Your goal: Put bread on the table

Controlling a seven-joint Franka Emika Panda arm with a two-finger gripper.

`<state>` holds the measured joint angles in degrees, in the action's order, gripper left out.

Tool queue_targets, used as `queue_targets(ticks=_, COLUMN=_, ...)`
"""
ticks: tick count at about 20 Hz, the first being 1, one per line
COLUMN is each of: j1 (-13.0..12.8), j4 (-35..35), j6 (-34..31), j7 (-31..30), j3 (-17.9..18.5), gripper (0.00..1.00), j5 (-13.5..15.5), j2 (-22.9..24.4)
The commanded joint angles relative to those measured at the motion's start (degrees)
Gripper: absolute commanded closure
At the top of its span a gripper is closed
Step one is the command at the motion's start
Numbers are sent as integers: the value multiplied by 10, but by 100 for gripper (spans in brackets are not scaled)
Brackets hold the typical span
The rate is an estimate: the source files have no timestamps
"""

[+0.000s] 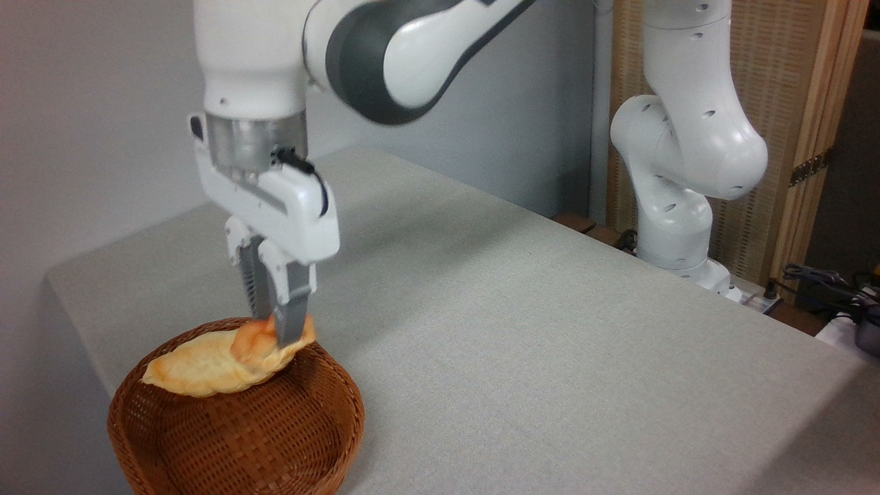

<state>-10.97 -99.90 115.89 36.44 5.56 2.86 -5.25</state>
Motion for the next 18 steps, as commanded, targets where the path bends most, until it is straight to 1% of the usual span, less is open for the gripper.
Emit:
queue_targets(ticks=1, j1=-6, j4=-60, j6=-30, j7=9, j3=-3, gripper=57, j5=-2, j2=55)
queue_targets(ticks=3, j1=-12, j4=-93, j6=-45, j7=9, j3=-3, gripper=57, j5=-1, j2=81)
queue_targets(ticks=5, j1=-27, j4=-130, j6=-53, j7=10, j3=-3, gripper=56, j5=-1, j2=104)
queue_targets(ticks=6, j1=-30, j4=-147, j6=-52, j7=10, j3=-3, gripper=56, j5=-1, j2=110)
queue_targets(ticks=8, j1=-34, j4=-172, j6=-51, j7=21, j3=-3, gripper=51, j5=-1, j2=117)
queue_targets(ticks=9, j1=-41, j4=-181, j6=-51, j7=34, j3=-3, gripper=45, j5=-1, j2=117)
queue_targets(ticks=10, j1=-43, j4=-187, j6=-51, j7=38, j3=-2, gripper=44, j5=-1, j2=115)
queue_targets(ticks=11, j1=-45, j4=-190, j6=-47, j7=38, j3=-2, gripper=38, j5=-1, j2=113)
queue_targets(ticks=13, j1=-46, j4=-189, j6=-42, j7=37, j3=-2, gripper=4, j5=-1, j2=107)
queue_targets(ticks=14, j1=-46, j4=-189, j6=-41, j7=37, j3=-2, gripper=0, j5=-1, j2=106)
queue_targets(ticks=18, j1=-46, j4=-188, j6=-40, j7=29, j3=-2, gripper=0, j5=1, j2=106)
